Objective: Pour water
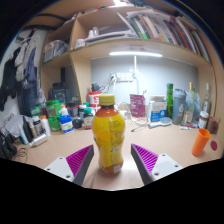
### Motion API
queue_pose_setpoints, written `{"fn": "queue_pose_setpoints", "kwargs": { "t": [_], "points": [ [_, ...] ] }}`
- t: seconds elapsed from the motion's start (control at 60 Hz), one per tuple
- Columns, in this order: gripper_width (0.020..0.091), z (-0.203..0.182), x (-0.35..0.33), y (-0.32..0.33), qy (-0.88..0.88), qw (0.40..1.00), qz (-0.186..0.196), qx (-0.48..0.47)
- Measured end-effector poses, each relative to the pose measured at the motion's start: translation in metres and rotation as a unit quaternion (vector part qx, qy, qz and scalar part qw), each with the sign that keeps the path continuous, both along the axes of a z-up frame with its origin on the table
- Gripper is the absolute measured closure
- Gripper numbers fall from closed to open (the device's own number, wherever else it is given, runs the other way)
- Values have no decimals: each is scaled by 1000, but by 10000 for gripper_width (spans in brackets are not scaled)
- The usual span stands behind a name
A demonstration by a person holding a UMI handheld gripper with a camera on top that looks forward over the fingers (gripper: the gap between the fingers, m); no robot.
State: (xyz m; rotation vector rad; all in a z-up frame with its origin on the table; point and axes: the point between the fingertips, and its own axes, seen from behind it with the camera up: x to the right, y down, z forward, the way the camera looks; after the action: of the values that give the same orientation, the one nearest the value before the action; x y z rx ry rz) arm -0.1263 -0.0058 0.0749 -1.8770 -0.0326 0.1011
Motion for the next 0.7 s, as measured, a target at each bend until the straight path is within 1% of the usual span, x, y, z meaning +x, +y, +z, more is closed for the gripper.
{"fn": "queue_pose_setpoints", "kwargs": {
  "t": [0.1,0.117,0.15,0.183,0.2,0.233,0.267,0.35,0.383,0.4,0.433,0.467,0.533,0.583,0.65,0.7],
  "points": [
    [274,-11,0,33,-29,1000,-5,12],
    [290,-12,0,37,-31,999,-7,13],
    [453,-17,0,44,-35,999,-9,11],
    [616,-23,-4,48,-35,999,-2,2],
    [637,-22,-4,51,-34,999,-4,5],
    [643,-21,-2,53,-39,999,-7,10],
    [665,-21,0,54,-51,999,-9,12],
    [699,-20,-4,56,-71,997,8,15],
    [732,-21,-4,56,-68,998,10,10],
    [735,-22,-6,55,-64,998,9,5],
    [774,-23,-7,55,-54,998,12,-6],
    [791,-24,-7,56,-40,999,14,-19],
    [793,-23,-9,56,3,999,31,-45],
    [793,-7,-4,57,41,997,33,-48],
    [793,23,7,60,128,991,12,-47],
    [793,46,28,62,207,977,6,-49]
  ]
}}
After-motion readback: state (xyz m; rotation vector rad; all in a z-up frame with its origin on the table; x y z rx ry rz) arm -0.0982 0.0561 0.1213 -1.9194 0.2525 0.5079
